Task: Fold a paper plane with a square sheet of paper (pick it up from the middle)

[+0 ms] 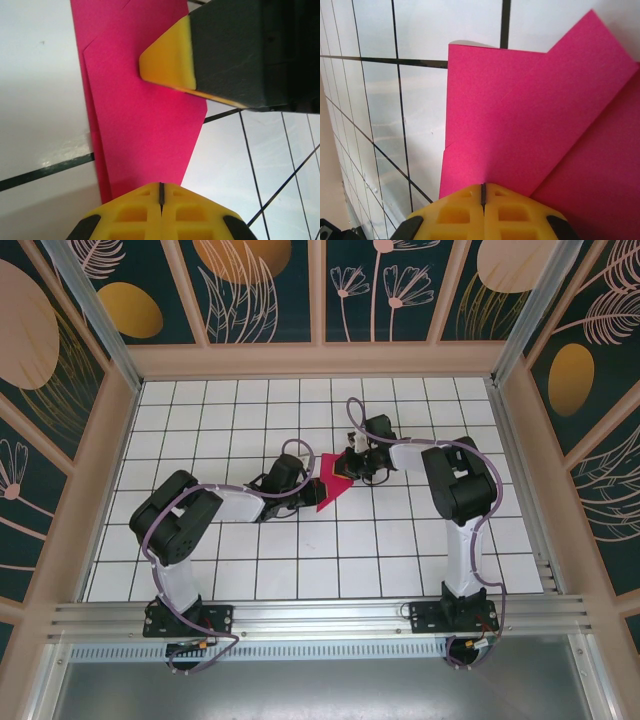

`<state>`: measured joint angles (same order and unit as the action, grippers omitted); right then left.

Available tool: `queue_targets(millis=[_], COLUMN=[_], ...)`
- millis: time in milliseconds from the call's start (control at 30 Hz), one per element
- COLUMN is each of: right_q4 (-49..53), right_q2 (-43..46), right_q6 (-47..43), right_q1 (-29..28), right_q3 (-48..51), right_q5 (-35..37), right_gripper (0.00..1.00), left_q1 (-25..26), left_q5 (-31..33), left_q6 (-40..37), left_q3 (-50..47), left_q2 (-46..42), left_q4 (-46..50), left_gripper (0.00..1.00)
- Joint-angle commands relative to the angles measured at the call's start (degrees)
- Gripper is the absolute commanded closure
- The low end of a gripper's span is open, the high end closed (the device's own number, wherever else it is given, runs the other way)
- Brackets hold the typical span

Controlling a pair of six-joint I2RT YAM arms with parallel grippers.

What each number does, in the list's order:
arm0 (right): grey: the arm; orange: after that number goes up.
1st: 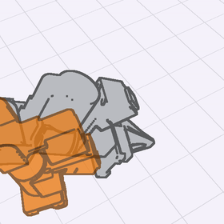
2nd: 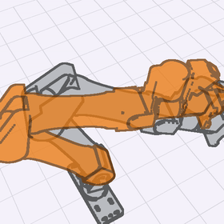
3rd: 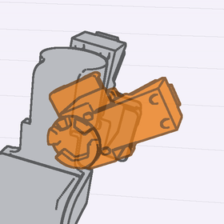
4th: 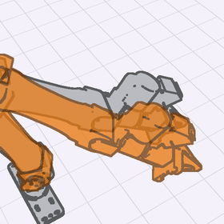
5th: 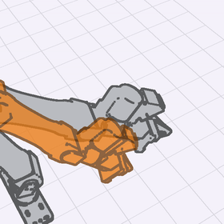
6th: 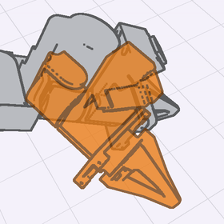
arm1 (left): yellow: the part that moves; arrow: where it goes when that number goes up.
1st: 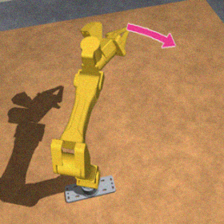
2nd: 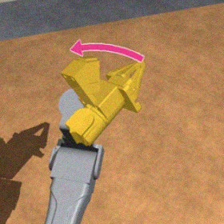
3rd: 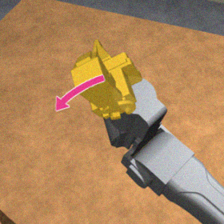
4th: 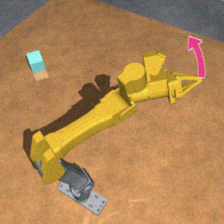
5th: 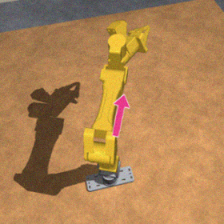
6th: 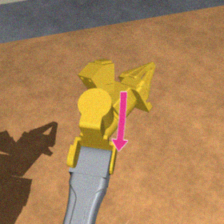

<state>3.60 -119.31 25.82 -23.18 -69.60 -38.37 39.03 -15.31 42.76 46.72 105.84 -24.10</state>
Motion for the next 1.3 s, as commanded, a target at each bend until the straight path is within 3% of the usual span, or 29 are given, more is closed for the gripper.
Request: queue_targets(millis=[0, 367, 833, 1033, 1267], right_q4=[-0.33, -2.93, 1.53, 2.05, -0.34], right_q2=[-1.29, 4.34, 2.53, -0.11, -3.66], right_q6=[-3.61, -5.05, -6.87, -5.66, -3.37], right_q1=[-0.03, -1.85, -4.43, -0.95, 4.44], right_q3=[1.80, 3.50, 4.16, 1.19, -3.73], right_q5=[2.44, -0.03, 1.43, 6.17, 6.44], right_gripper=[0.96, 0.95, 0.95, 0.96, 0.94], left_q1=[0.26, 0.26, 0.26, 0.23, 0.25], left_q5=[0.75, 1.96, 3.26, 3.79, 3.33], left_q6=[0.65, 1.23, 1.44, 0.90, 1.02], left_q3=[-0.57, -0.20, 0.65, 1.83, 0.14], left_q2=[1.27, 3.12, 3.07, 3.93, 4.16], left_q4=[1.80, 5.09, 8.25, 14.71, 16.28], left_gripper=[1.00, 1.00, 1.00, 1.00, 1.00])
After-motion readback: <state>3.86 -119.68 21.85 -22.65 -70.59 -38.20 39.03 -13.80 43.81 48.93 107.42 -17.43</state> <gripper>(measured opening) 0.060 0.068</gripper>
